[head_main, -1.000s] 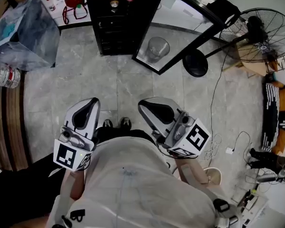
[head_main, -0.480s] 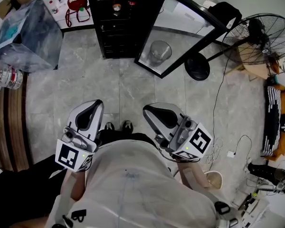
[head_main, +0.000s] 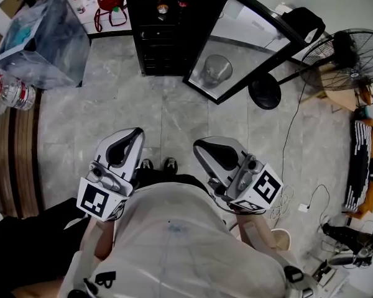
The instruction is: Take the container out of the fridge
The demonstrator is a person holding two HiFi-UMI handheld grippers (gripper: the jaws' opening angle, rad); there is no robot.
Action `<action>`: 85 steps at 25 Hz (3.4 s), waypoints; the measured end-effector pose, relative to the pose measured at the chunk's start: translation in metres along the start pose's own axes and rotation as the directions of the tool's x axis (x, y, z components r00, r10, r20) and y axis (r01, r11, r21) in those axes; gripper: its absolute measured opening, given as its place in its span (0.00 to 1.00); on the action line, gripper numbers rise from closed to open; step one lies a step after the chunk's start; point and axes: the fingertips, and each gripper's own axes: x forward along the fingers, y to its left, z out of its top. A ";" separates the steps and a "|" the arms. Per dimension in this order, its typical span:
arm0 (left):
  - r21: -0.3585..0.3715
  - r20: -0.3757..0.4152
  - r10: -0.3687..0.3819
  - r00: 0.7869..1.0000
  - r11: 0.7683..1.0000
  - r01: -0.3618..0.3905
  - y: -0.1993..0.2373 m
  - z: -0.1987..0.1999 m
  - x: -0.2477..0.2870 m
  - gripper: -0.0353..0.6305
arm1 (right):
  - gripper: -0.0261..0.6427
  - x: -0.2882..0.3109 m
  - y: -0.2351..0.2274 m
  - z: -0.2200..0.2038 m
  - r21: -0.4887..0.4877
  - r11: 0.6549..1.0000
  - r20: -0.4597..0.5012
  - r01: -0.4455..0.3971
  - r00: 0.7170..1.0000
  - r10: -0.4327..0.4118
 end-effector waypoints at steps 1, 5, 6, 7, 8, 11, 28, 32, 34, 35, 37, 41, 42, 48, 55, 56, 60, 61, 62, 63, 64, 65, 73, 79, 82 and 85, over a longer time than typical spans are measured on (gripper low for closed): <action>-0.004 -0.001 -0.002 1.000 1.000 0.002 -0.001 -0.001 0.001 0.07 | 0.06 -0.001 0.000 -0.001 0.003 1.000 -0.002 -0.004 1.000 0.004; 0.000 0.003 -0.029 1.000 1.000 0.029 -0.005 -0.005 0.008 0.07 | 0.06 -0.002 -0.003 -0.005 0.000 1.000 -0.004 -0.013 1.000 0.013; 0.008 0.007 -0.031 0.999 1.000 0.031 -0.004 -0.006 0.009 0.07 | 0.06 -0.001 -0.005 -0.007 0.001 1.000 -0.008 -0.013 1.000 0.013; 0.016 0.004 -0.026 1.000 1.000 0.026 -0.004 -0.008 0.008 0.07 | 0.06 -0.001 -0.006 -0.011 0.011 1.000 -0.016 -0.014 1.000 0.014; 0.026 -0.015 -0.015 1.000 1.000 0.016 -0.002 -0.011 0.005 0.07 | 0.06 -0.001 -0.005 -0.015 0.027 1.000 -0.028 -0.015 0.999 0.016; 0.063 -0.061 0.019 0.998 0.998 -0.015 0.011 -0.010 0.003 0.07 | 0.06 0.000 -0.007 -0.010 0.041 0.999 -0.037 -0.025 0.999 0.026; 0.026 -0.045 0.009 0.999 1.000 -0.008 0.075 -0.035 0.063 0.07 | 0.06 0.044 -0.065 -0.028 0.093 0.996 -0.115 -0.013 0.993 0.024; -0.006 -0.042 -0.037 0.998 0.999 0.037 0.125 -0.036 0.107 0.07 | 0.06 0.077 -0.111 -0.024 0.097 0.994 -0.141 0.049 0.989 -0.035; -0.022 -0.031 -0.074 0.997 0.997 0.073 0.154 -0.031 0.130 0.07 | 0.06 0.099 -0.136 -0.014 0.092 0.992 -0.129 0.081 0.989 -0.068; -0.034 -0.017 -0.095 0.995 0.995 0.094 0.169 -0.027 0.140 0.07 | 0.06 0.111 -0.147 -0.008 0.084 0.992 -0.117 0.096 0.989 -0.086; -0.054 0.023 -0.135 0.991 0.989 0.136 0.195 -0.019 0.159 0.07 | 0.06 0.131 -0.164 0.001 0.078 0.989 -0.096 0.123 0.989 -0.116; 0.018 -0.010 -0.155 0.988 0.988 0.155 0.232 -0.015 0.194 0.07 | 0.06 0.152 -0.184 0.004 0.101 0.982 -0.080 0.157 0.986 -0.149; 0.104 -0.058 -0.147 0.988 0.983 0.152 0.236 -0.016 0.202 0.07 | 0.06 0.154 -0.188 0.004 0.109 0.981 -0.080 0.161 0.985 -0.152; 0.921 -0.390 0.328 0.860 0.156 0.358 0.281 -0.081 0.266 0.07 | 0.06 0.158 -0.226 0.020 0.111 0.984 -0.060 0.141 0.989 -0.135; 0.892 -0.452 0.375 0.809 0.209 0.402 0.310 -0.102 0.323 0.07 | 0.06 0.154 -0.254 0.046 0.045 0.991 -0.034 0.125 0.992 -0.124; 0.894 -0.447 0.372 0.814 0.230 0.386 0.309 -0.100 0.327 0.07 | 0.06 0.149 -0.258 0.047 0.049 0.990 -0.031 0.131 0.991 -0.129; 0.904 -0.393 0.343 0.853 0.314 0.291 0.296 -0.091 0.341 0.24 | 0.06 0.126 -0.271 0.048 0.097 0.984 -0.004 0.148 0.989 -0.148; 0.892 -0.407 0.329 0.852 0.346 0.292 0.293 -0.095 0.344 0.41 | 0.06 0.122 -0.274 0.049 0.107 0.983 0.006 0.150 0.989 -0.151; 0.873 -0.434 0.318 0.843 0.378 0.307 0.291 -0.101 0.347 0.49 | 0.06 0.119 -0.276 0.050 0.112 0.982 0.015 0.151 0.988 -0.154; 0.854 -0.467 0.313 0.827 0.401 0.331 0.291 -0.109 0.349 0.52 | 0.06 0.117 -0.277 0.052 0.115 0.982 0.022 0.153 0.987 -0.156; 0.838 -0.500 0.317 0.806 0.412 0.358 0.293 -0.119 0.351 0.54 | 0.06 0.116 -0.278 0.052 0.115 0.981 0.027 0.154 0.987 -0.158; 0.822 -0.532 0.324 0.782 0.419 0.385 0.297 -0.128 0.352 0.56 | 0.06 0.115 -0.278 0.052 0.116 0.981 0.030 0.153 0.987 -0.157; 0.696 -0.708 0.391 0.589 0.528 0.486 0.337 -0.183 0.377 0.77 | 0.06 0.094 -0.284 0.051 0.125 0.980 0.035 0.157 0.986 -0.163; 0.652 -0.758 0.426 0.495 0.535 0.538 0.359 -0.211 0.405 0.78 | 0.06 0.075 -0.295 0.046 0.152 0.971 0.038 0.183 0.981 -0.190; 0.601 -0.798 0.405 0.447 0.599 0.530 0.367 -0.221 0.414 0.78 | 0.06 0.069 -0.299 0.044 0.162 0.969 0.036 0.186 0.980 -0.194; 0.537 -0.842 0.381 0.383 0.669 0.514 0.378 -0.229 0.420 0.78 | 0.06 0.065 -0.304 0.041 0.177 0.967 0.029 0.184 0.981 -0.192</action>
